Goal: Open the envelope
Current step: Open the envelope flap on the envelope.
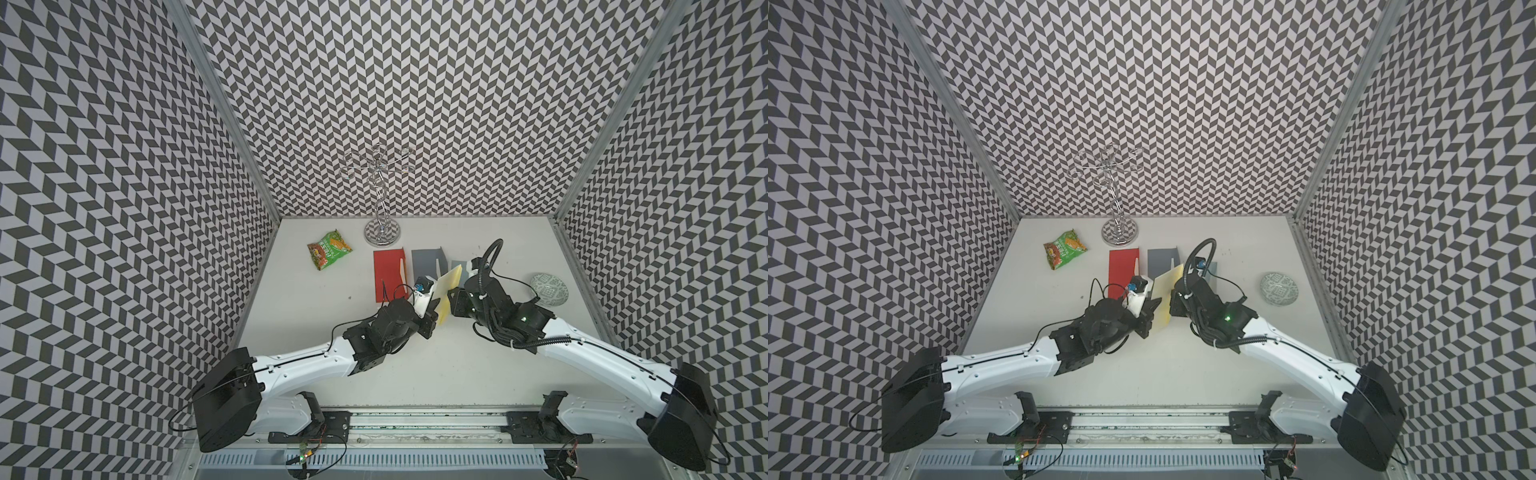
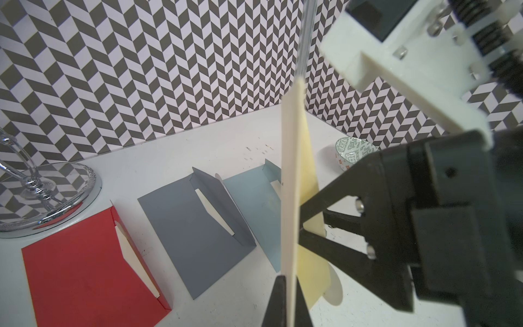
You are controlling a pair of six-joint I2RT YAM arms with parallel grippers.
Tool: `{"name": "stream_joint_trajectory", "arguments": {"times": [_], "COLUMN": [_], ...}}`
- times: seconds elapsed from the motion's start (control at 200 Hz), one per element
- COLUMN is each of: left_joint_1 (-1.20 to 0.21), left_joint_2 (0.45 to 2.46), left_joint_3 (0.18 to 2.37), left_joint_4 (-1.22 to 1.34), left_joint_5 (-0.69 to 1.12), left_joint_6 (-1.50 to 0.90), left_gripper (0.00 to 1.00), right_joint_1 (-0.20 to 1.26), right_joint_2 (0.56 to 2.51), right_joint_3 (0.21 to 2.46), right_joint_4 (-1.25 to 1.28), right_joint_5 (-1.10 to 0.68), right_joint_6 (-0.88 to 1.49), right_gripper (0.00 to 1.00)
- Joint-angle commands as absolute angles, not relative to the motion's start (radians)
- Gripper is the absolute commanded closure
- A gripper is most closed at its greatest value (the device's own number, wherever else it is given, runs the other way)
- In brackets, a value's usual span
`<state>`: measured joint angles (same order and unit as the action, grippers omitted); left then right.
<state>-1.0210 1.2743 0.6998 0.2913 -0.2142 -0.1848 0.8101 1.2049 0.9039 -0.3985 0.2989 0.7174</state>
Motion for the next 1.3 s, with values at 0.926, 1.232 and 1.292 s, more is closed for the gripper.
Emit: {"name": "stream_joint_trajectory", "arguments": {"times": [0.926, 1.232, 1.292], "left_joint_1": [-0.613, -0.561, -0.561], "left_joint_2": [1.185, 1.198, 1.202], "left_joint_3": [0.586, 0.541, 0.546], "left_joint_4": [0.567, 0.761, 0.772], "left_joint_5": [0.406, 0.566, 0.586], "left_joint_6": [-0.792, -0.91, -0.913], "left_gripper": [1.0, 1.0, 1.0], "right_joint_1": [0.658, 0.692, 0.709], "right_joint_2": [0.673, 0.865, 0.898], "right_joint_3": [0.418, 0.506, 0.523], "right_joint_4": [0.253, 0.194, 0.192], "right_joint_5": [-0.164, -0.293, -0.288], "right_joint_6": [0.534, 0.444, 0.441], "right_gripper": [0.25, 0.24, 0.23]}}
